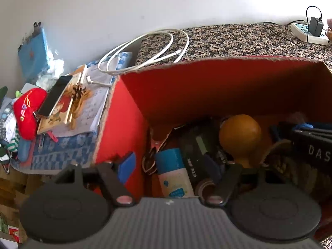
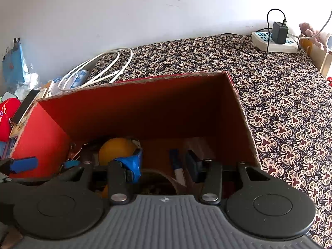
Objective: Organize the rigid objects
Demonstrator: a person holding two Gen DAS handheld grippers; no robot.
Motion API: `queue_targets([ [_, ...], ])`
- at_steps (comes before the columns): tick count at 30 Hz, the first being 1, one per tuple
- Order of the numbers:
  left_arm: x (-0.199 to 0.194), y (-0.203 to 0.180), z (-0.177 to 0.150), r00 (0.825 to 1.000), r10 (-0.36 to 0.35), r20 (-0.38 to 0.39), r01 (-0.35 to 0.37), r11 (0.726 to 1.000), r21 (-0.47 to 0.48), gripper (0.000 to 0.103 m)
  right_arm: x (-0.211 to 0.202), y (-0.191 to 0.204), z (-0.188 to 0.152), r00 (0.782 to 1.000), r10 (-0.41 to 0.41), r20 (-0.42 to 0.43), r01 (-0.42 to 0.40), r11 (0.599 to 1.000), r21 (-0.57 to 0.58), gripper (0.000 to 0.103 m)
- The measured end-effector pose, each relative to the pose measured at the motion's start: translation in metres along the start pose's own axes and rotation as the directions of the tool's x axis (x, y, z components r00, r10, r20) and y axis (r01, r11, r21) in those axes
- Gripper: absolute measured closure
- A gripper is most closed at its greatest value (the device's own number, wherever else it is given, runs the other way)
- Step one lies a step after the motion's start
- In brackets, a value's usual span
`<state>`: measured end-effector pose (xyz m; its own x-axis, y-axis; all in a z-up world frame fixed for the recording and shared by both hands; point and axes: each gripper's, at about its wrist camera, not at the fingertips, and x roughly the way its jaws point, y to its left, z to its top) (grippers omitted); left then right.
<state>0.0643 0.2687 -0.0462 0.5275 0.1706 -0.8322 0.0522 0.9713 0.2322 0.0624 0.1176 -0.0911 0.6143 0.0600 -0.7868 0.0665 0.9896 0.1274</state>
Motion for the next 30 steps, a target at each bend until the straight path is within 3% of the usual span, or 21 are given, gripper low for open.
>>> queue_targets([
  [30,0.0026,0.0013,0.0018,1.0,0.018,0.01,-0.018,1.0,0.014,0.029,-0.0007,0.0009,-0.0006,1.0,0.01,0.006,-0.01,1.0,0.012,0.074],
])
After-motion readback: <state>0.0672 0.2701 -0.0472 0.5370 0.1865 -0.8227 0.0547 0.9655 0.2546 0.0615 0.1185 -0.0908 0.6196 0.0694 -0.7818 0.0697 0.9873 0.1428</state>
